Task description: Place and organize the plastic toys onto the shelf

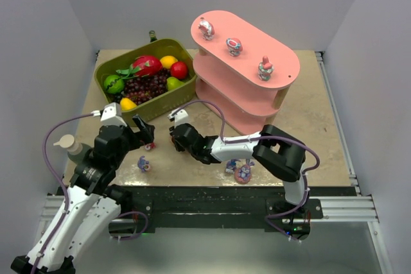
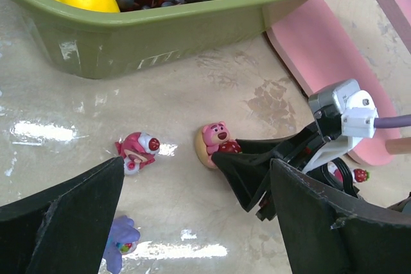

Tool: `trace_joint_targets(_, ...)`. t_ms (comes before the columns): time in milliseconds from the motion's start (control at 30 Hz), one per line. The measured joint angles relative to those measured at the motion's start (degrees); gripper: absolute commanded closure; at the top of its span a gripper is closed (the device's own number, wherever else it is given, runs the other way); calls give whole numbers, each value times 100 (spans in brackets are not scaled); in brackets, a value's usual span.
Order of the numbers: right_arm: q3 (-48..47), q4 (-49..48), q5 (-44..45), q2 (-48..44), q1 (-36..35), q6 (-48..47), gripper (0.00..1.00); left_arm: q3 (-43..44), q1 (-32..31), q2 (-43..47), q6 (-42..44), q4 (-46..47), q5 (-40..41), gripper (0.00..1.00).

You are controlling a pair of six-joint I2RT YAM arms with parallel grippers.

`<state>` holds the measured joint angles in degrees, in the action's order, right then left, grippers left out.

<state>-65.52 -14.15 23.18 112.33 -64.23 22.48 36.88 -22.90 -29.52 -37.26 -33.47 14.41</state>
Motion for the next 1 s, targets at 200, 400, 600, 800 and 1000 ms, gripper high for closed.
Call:
trace_joint_targets(200,184,251,341,-310,-92,50,100,-4,0,240,33,2,-11,1)
trace_joint_targets(400,457,815,516,-1355,-103,98,100,-4,0,323,39,4,-13,0)
trace_joint_targets(600,481,1462,737,-2640,-103,210,100,-4,0,321,42,15,-50,1)
trace_joint_targets(800,472,2315,1283,-3578,-103,254,100,-7,0,317,42,48,-79,0)
trace_joint_targets(1000,251,3556,2277,-3895,-48,710,100,-13,0,297,42,98,-105,0)
